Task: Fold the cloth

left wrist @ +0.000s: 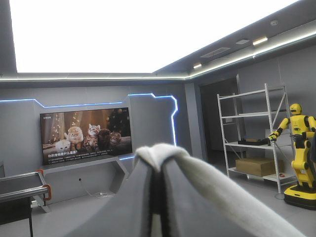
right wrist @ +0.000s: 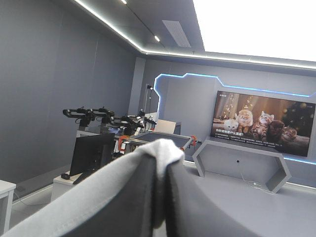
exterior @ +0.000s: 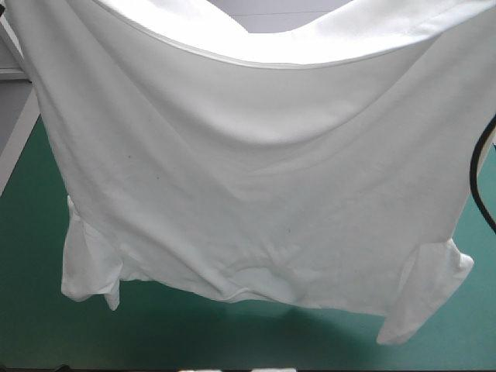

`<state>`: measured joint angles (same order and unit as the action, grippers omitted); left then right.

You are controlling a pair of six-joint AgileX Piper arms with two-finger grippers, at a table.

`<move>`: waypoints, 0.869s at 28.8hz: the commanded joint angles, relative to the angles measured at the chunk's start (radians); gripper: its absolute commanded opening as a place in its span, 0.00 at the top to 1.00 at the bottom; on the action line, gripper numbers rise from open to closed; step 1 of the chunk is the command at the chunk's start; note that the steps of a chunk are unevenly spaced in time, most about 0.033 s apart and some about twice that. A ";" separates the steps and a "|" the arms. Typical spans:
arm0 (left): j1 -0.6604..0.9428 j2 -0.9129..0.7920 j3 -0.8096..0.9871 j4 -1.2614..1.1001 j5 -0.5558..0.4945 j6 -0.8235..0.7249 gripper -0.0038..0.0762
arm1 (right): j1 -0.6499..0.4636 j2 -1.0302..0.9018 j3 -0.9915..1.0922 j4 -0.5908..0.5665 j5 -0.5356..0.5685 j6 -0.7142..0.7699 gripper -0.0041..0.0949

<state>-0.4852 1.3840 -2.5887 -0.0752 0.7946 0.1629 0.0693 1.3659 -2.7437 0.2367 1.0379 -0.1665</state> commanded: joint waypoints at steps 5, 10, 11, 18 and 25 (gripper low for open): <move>0.000 0.068 -0.014 0.158 -0.090 -0.006 0.98 | -0.001 0.079 0.052 -0.011 -0.074 -0.010 0.97; 0.000 0.212 -0.014 0.500 -0.114 -0.220 0.98 | -0.001 0.194 0.069 -0.044 -0.148 -0.003 0.97; 0.000 0.244 -0.014 0.552 -0.132 -0.232 0.98 | -0.001 0.219 0.069 -0.058 -0.184 0.000 0.97; 0.070 0.373 -0.016 0.586 -0.565 -0.355 0.98 | -0.001 0.343 0.069 -0.082 -0.550 0.003 0.97; 0.170 0.438 -0.138 0.584 -0.694 -0.457 0.98 | -0.001 0.367 0.069 -0.100 -0.672 0.001 0.97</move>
<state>-0.3273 1.8575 -2.6758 0.5028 0.1938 -0.2645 0.0693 1.7705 -2.6546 0.1402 0.4580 -0.1627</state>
